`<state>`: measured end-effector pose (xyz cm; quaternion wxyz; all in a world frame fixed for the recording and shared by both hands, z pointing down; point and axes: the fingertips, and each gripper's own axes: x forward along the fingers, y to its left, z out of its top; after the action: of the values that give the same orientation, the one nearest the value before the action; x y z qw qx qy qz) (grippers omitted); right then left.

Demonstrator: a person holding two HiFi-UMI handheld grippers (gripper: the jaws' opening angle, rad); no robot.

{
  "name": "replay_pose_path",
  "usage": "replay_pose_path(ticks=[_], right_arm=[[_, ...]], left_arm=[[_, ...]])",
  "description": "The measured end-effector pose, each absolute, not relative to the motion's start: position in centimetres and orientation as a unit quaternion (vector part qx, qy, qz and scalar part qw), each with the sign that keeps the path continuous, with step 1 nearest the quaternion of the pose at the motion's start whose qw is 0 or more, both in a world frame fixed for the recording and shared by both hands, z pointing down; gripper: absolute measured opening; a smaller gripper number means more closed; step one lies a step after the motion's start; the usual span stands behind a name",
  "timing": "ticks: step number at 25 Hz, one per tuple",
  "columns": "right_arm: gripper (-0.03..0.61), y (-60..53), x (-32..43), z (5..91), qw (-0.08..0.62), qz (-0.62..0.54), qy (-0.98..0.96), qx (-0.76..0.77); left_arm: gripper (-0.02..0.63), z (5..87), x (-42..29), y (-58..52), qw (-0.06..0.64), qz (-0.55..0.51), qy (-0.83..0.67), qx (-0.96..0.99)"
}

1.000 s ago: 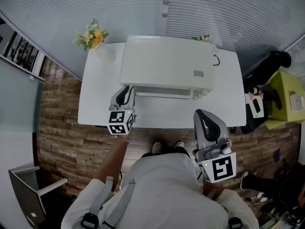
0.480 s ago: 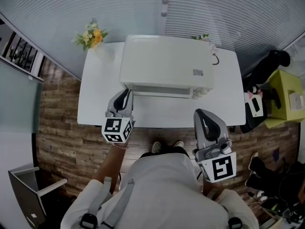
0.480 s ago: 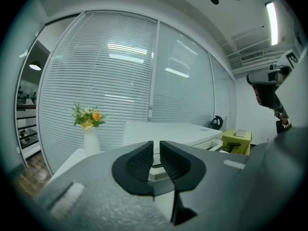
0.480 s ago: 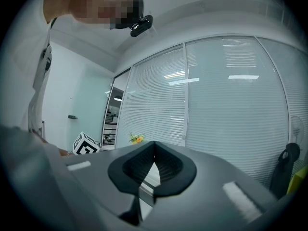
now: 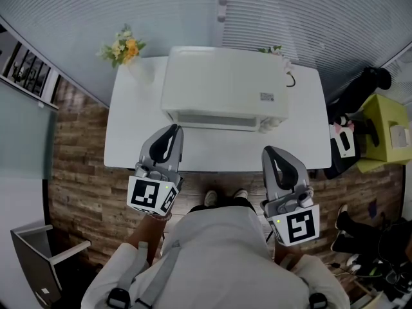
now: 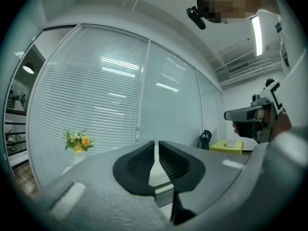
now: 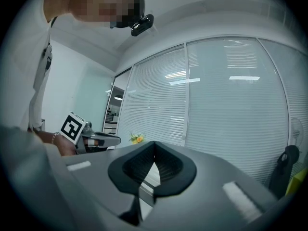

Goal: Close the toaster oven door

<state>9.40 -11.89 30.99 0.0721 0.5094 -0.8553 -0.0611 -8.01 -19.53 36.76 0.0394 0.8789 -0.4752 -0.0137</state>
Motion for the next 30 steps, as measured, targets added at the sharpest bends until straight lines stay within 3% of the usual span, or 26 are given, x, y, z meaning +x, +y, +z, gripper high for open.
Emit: replay_pose_path(ticks=[12, 30], right_arm=[[0.005, -10.9, 9.3, 30.4, 0.078, -0.067, -0.856, 0.508], [0.005, -9.0, 9.8, 30.3, 0.086, -0.071, -0.855, 0.507]], left_arm=[[0.032, 30.6, -6.2, -15.3, 0.008, -0.048, -0.432, 0.901], [0.032, 30.0, -5.7, -12.4, 0.012, -0.053, -0.431, 0.901]])
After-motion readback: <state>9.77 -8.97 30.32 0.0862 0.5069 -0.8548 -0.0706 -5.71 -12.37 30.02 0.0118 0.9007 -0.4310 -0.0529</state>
